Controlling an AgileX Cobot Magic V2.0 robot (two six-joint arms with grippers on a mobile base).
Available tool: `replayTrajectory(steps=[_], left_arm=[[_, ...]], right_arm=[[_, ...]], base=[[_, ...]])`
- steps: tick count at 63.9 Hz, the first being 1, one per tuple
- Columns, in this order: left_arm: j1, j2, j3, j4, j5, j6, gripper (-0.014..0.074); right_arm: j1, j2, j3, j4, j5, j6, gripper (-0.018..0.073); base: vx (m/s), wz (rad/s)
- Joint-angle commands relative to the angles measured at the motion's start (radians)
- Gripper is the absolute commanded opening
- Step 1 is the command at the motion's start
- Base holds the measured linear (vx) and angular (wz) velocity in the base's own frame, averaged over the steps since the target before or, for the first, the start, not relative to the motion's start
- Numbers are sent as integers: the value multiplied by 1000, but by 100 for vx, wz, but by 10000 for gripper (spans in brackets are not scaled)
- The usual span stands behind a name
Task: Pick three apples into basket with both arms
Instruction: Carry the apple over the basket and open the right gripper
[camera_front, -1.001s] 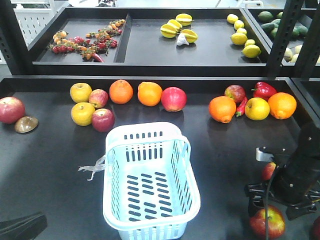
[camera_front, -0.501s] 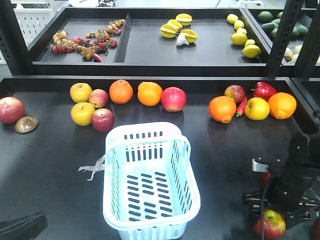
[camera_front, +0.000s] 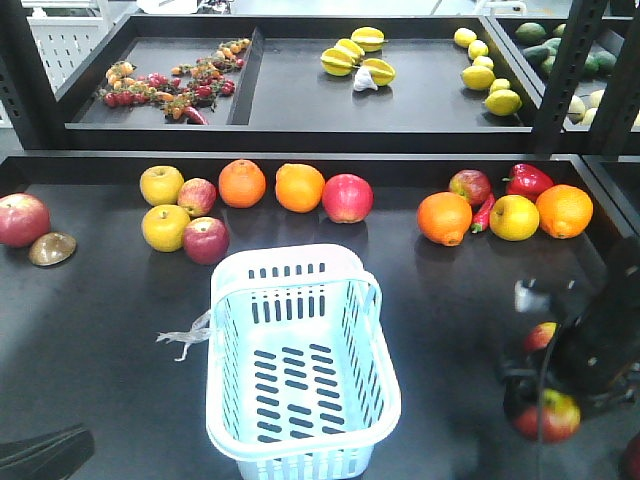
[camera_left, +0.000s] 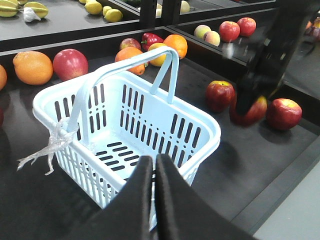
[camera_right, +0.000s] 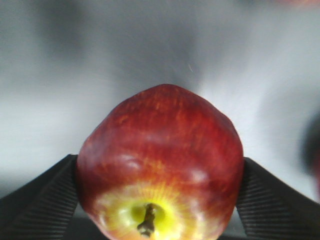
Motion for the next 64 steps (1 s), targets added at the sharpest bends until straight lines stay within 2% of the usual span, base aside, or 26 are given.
replayTrajectory(steps=[1,12,17,21,35,45,53,64], left_arm=[[-1,6,-26,-24,-42,-5,-6],[-1,6,-26,-24,-42,-5,-6],[-1,6,-26,-24,-42,-5,-6],[-1,6,-26,-24,-42,-5,-6],[-1,6,-26,-24,-42,-5,-6],[-1,6,-26,-24,-42,-5,-6],[-1,6,-26,-24,-42,-5,-6],[-1,6,-26,-24,-42,-5,-6]], right_arm=[[-1,-172,-20,84,53,-68,-15],[11,-384,-19,319,69,-229,-5],[66,-429,-19,433,70,-280,-4],[126,-432,-19,484,52,-298,-3],[391,-334,-19,515,-112,-285,4],[473,-240,-19,515,-232,-291,46],[477,-185,-19,549,-247,-334,169],[477,-155,-19,644,-254,-425,486]], base=[[0,0],[0,0],[0,0],[0,0],[0,0],[0,0],[0,0],[0,0]])
